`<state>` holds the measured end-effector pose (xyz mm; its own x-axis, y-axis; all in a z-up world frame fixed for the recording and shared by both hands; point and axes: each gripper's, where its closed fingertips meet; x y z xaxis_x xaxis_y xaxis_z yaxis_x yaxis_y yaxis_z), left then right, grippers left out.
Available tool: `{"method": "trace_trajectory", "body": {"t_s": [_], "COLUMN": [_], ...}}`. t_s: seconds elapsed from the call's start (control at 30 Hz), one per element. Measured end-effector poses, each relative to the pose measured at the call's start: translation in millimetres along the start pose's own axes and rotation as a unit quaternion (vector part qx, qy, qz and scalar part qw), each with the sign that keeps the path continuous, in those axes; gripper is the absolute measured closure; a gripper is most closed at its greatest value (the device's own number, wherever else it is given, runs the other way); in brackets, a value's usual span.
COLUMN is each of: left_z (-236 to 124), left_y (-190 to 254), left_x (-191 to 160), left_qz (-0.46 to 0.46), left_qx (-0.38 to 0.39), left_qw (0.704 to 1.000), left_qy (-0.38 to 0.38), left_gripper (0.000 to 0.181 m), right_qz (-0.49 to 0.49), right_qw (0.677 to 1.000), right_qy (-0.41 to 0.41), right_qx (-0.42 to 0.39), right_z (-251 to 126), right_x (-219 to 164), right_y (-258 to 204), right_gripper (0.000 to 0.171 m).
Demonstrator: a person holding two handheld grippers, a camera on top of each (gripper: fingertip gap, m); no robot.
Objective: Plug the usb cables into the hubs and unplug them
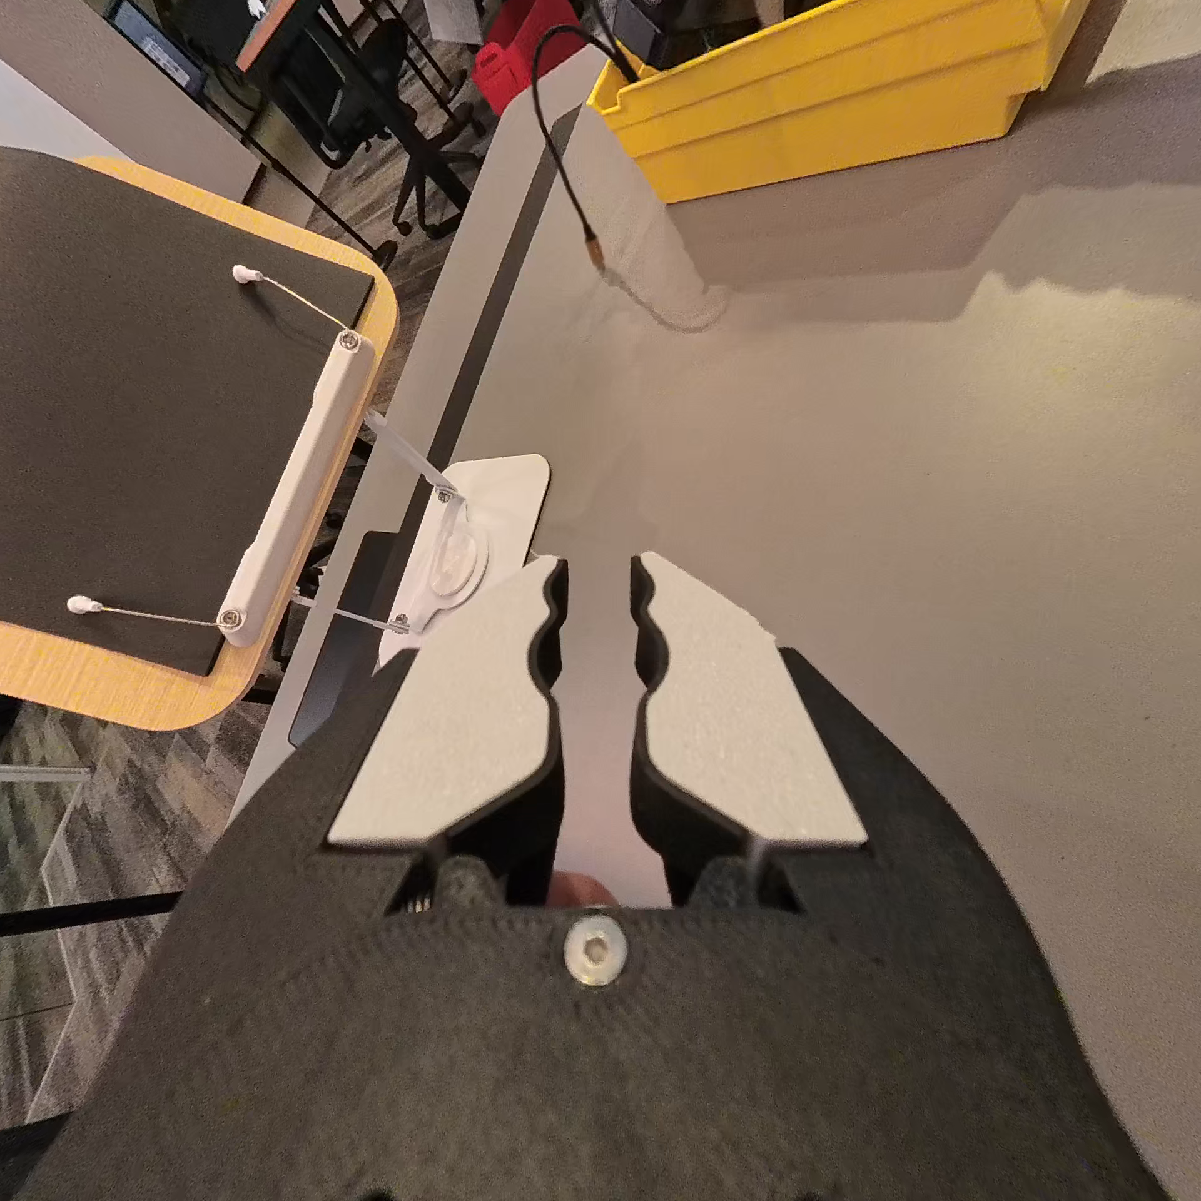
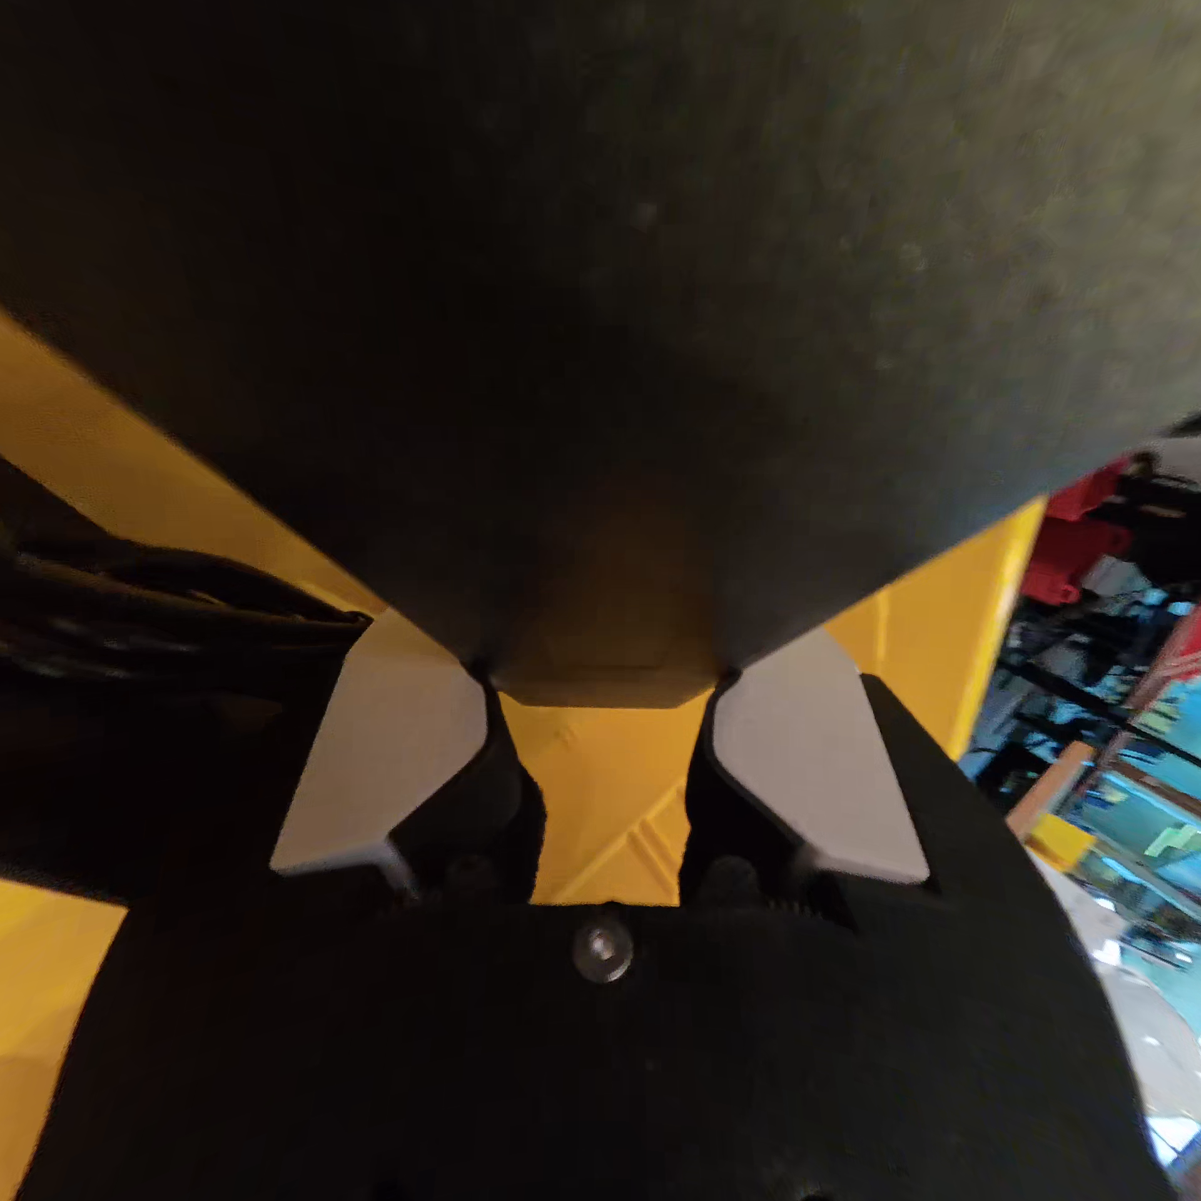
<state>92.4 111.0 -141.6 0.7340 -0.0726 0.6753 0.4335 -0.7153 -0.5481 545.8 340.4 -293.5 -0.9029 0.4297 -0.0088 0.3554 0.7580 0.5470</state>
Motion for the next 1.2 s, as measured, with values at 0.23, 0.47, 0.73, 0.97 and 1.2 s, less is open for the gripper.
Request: {"method": "trace_trajectory", "body": {"t_s": [0.23, 0.47, 0.73, 0.97, 1.2], "left_z": [-1.1, -2.1, 0.1, 4.7, 6.3], "left_y": [0.3, 0.3, 0.4, -1.5, 1.5], "left_x": [-3.9, -6.5, -17.8, -22.5, -26.6], "left_qz": [0.002, 0.002, -0.006, -0.016, -0.011], "left_qx": [-0.001, -0.004, -0.011, -0.014, -0.015], "left_qw": [1.000, 1.000, 1.000, 0.999, 0.999], "left_qy": [-0.007, -0.012, -0.026, -0.029, -0.037], "left_gripper": [0.163, 0.163, 0.163, 0.163, 0.163], "right_qz": [-0.084, -0.173, -0.066, 0.161, 0.207], "right_qw": [0.977, 0.958, 0.984, 0.962, 0.951], "right_qy": [-0.187, -0.201, -0.098, 0.152, 0.112], "right_qx": [0.058, 0.109, 0.130, 0.161, 0.199], "right_z": [8.2, 7.4, -24.4, -76.6, -38.9], "right_x": [-51.0, -49.1, -27.7, 52.2, 79.4], "right_y": [-3.8, -11.3, -6.6, 35.8, 24.0], "right_gripper": [0.106, 0.105, 0.079, 0.082, 0.079]}}
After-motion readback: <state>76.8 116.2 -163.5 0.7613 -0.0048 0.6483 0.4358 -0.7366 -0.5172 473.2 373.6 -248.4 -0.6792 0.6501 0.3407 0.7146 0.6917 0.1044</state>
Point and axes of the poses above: each gripper's, where its closed fingertips meet, z out along the fingers, x out of its top, y = z × x across the jaws, and after that the axes turned 1 degree about -x, right-handed
